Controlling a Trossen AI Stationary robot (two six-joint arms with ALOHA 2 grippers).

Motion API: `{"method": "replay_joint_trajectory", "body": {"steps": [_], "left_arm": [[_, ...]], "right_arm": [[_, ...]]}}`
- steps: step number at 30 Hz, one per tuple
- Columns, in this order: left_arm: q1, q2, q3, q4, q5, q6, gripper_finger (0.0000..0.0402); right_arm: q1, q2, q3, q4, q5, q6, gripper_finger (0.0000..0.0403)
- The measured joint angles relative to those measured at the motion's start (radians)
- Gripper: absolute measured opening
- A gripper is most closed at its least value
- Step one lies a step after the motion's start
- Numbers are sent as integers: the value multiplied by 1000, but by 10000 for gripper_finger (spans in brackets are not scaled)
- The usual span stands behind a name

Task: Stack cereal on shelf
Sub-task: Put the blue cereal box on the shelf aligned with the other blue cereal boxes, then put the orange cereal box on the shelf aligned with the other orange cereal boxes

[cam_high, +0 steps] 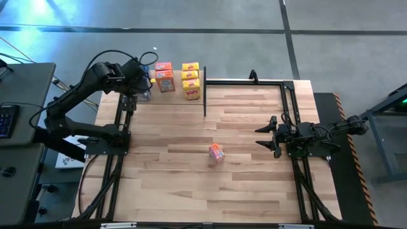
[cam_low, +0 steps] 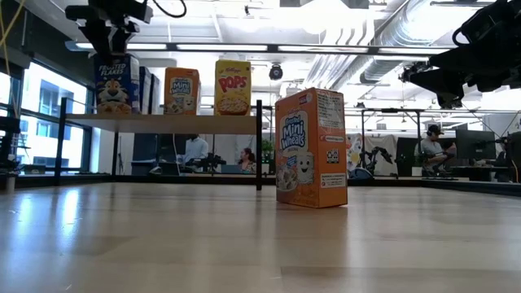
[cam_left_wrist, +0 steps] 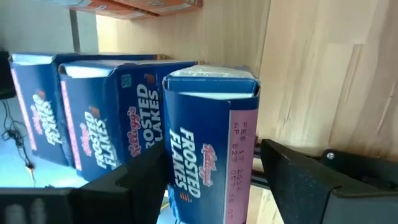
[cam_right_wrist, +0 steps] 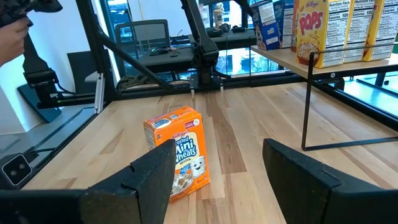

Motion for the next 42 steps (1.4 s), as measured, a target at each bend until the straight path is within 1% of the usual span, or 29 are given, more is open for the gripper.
{"method": "replay_joint_trajectory", "body": {"steps": [21,30,36,42], "left_arm": [[0,-101,1,11,-38,-55,241],[-22,-149,2,12,-40,-134,241],[-77,-155,2,47,-1,-236,241],[-154,-150,2,99,89,-314,241]], "right_arm": [[0,0,0,0,0,0,234],[0,0,0,0,0,0,234],[0,0,0,0,0,0,234],[0,0,0,0,0,0,234]]}}
